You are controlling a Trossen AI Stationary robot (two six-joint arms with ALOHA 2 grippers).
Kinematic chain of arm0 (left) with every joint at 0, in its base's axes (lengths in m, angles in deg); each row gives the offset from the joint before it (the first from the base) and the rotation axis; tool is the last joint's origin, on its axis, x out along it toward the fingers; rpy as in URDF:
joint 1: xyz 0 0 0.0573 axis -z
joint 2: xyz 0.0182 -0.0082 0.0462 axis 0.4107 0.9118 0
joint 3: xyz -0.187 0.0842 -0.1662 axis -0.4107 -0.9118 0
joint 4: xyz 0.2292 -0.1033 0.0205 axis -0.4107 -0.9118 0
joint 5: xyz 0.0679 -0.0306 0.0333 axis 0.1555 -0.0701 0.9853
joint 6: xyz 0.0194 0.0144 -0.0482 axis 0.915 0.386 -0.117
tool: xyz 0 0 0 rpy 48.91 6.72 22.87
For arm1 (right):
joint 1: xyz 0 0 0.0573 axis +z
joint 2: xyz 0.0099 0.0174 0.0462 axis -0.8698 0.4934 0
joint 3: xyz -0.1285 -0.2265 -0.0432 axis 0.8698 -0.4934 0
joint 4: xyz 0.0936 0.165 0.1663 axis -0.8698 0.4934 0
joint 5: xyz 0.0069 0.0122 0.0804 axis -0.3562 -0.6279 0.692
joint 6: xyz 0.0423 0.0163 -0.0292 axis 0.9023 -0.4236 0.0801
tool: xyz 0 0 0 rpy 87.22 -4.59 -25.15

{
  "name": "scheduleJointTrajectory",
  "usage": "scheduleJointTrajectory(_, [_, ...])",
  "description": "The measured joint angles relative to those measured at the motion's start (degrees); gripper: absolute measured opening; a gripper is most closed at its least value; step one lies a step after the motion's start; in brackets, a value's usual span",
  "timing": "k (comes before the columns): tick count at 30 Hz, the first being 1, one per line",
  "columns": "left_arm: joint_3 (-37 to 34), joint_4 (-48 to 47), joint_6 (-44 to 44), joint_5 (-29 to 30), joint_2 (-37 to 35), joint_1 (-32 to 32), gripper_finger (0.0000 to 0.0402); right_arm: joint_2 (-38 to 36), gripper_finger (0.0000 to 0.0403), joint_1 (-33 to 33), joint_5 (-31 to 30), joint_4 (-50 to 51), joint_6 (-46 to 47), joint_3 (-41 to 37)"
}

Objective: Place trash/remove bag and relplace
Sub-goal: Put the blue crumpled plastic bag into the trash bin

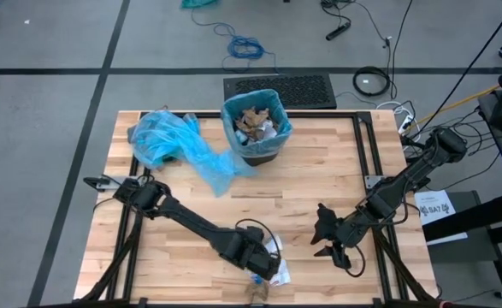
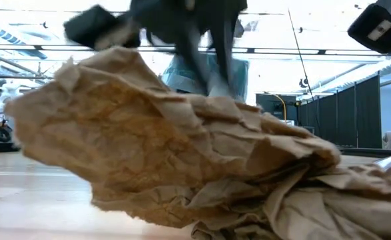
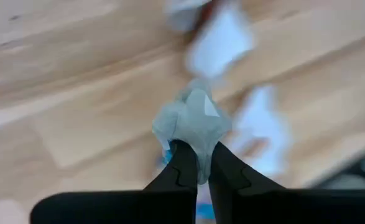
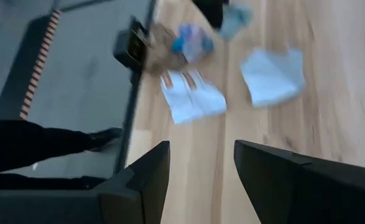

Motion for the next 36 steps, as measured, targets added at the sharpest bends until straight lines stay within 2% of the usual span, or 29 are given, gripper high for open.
scheduleJointTrajectory(6, [0.65,-3.69,-2.01,10.93,-7.49,2.50,0.0016,1.97,0.0171,-4.32,3.61,-6.25,-7.82,0.07])
scheduleJointTrajectory(10, [0.65,-6.75,-2.25,18.88,-12.12,4.25,0.0016,6.60,0.0171,-8.28,8.38,-8.46,-11.52,0.04])
scheduleJointTrajectory(16, [0.65,-8.69,-1.71,27.31,-17.21,5.48,0.0016,13.62,0.0171,-12.55,11.38,-12.72,-15.79,0.02])
scheduleJointTrajectory(22, [0.65,-13.34,-0.46,28.03,-20.54,5.67,0.0018,19.50,0.0171,-16.02,15.19,-16.50,-15.80,0.02])
scheduleJointTrajectory(29, [0.58,-22.31,2.51,28.22,-23.55,3.44,0.0018,20.28,0.0171,-17.33,16.25,-16.98,-14.70,0.02])
scheduleJointTrajectory(32, [0.58,-25.02,8.21,26.59,-26.46,0.25,0.0019,20.28,0.0171,-17.55,16.14,-17.08,-13.74,0.02])
scheduleJointTrajectory(36, [0.58,-24.59,22.75,25.16,-30.75,-6.69,0.0019,20.28,0.0171,-18.25,15.76,-17.06,-11.51,0.02])
